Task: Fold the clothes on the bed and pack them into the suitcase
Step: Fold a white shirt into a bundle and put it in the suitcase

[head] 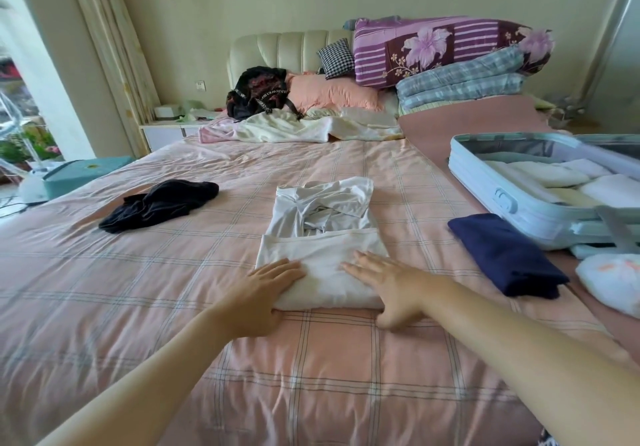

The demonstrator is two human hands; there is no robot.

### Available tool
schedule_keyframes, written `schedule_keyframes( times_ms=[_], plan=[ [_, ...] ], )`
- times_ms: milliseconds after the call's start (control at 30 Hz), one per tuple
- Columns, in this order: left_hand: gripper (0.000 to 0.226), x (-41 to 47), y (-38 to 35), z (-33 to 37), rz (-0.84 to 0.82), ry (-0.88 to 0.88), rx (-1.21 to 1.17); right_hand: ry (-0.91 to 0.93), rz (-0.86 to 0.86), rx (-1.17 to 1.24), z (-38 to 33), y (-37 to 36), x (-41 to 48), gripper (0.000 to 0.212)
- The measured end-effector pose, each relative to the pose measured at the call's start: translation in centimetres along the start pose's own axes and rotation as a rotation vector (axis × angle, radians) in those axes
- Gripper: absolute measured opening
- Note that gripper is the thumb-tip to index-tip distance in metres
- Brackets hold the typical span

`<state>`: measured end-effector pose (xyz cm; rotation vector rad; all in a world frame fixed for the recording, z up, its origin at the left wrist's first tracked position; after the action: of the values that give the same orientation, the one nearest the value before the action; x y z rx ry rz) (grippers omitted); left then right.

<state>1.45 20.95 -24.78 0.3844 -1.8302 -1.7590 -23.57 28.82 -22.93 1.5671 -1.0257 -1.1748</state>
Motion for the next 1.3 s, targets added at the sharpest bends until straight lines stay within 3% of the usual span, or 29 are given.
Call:
schedule_keyframes(
  times_ms=[167,267,300,367,433,500,600,667,733,933,1033,1133,1200,1300],
  plan=[
    [0.055,-0.3,2.6,-0.1,-0.049,0.226,-0.173,-0.115,0.138,0.264,0.9,0.4,-1.9,0.068],
    [0.04,0.5,5.6,-0.6,-0.159,0.348,-0.232,-0.107,0.228,0.332,1.4,2.5,-2.9,0.018],
    [0.036,0.5,6.3,-0.5,-0.238,0.348,-0.263,-0.118,0.235,0.375,1.6,3.4,-3.3,0.012],
    [0.034,-0.2,7.6,0.2,-0.357,0.34,-0.394,-0.128,0.216,0.565,1.6,4.6,-4.4,0.016],
    [0.033,-0.3,8.9,0.4,-0.355,0.375,-0.569,-0.139,0.197,0.8,2.2,5.2,-5.0,0.028],
    [0.025,0.4,10.1,0.0,-0.242,0.392,-0.719,-0.15,0.288,0.889,3.3,6.1,-4.8,0.024],
    [0.021,2.4,10.9,-1.3,0.014,0.464,-0.821,-0.152,0.568,0.851,4.7,7.8,-3.0,0.023],
    [0.025,3.6,10.5,-2.8,0.18,0.564,-0.778,-0.172,0.686,0.829,5.7,8.0,-1.4,0.024],
    [0.028,4.8,9.4,-4.7,0.279,0.624,-0.668,-0.205,0.759,0.781,6.4,8.0,0.3,0.011],
    [0.036,8.2,5.2,-8.1,0.251,0.731,-0.303,-0.326,0.923,0.676,7.2,7.5,5.3,0.023],
    [0.044,9.6,4.5,-6.7,0.301,0.654,-0.088,-0.383,0.842,0.507,7.4,6.5,7.5,0.039],
    [0.035,10.9,4.1,-2.9,0.295,0.293,-0.063,-0.349,0.801,0.315,6.8,6.2,8.6,0.046],
    [0.049,10.7,2.5,-1.2,0.105,0.126,-0.061,-0.185,0.795,0.241,5.7,6.1,8.7,0.042],
    [0.087,9.4,0.0,-2.2,-0.133,0.106,0.039,-0.043,0.426,0.334,4.2,3.9,8.7,0.047]
  ],
)
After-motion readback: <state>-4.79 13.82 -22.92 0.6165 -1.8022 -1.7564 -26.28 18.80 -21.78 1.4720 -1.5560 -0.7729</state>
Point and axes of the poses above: each hand's wrist, its own x-axis towards the middle knuckle, its own y-axis out of the back of the hand, z = x × y, the point moved 4 cm from there along x, towards the middle knuckle, and after that the axes turned 8 degrees about x, right-handed, at the moved point
